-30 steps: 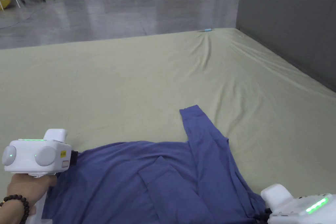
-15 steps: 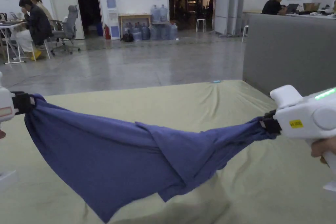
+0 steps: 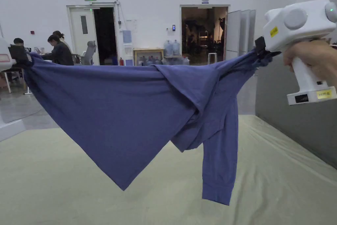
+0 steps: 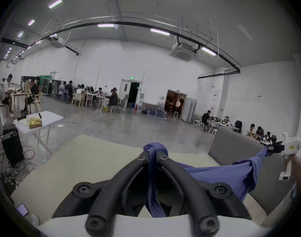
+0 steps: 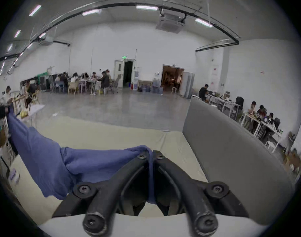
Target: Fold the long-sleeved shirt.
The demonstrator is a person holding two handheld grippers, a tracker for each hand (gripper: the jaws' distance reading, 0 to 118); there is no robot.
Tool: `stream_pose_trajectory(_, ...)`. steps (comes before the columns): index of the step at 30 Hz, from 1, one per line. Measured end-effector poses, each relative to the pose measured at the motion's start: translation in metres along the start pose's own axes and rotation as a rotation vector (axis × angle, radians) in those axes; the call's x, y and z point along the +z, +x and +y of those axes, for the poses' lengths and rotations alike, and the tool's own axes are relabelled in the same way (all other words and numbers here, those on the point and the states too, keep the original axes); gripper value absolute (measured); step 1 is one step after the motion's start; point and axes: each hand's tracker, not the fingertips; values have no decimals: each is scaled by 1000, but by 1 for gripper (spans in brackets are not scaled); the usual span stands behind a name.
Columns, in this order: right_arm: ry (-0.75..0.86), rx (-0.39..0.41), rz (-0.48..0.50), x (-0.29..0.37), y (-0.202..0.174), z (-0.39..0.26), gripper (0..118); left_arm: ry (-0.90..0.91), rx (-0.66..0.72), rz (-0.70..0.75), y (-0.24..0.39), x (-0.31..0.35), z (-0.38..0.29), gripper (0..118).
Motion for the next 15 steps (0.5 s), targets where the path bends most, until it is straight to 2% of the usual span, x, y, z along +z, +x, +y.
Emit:
stream_pose_trajectory(7,-31,-12,19,-33,2,-43,0,-58,-41,-17,3,-32,-44,0)
stream_pose_trajectory(15,-236,-110,35,-111,-4,-187,0,-304,-19,6,-23,-77,-185,0)
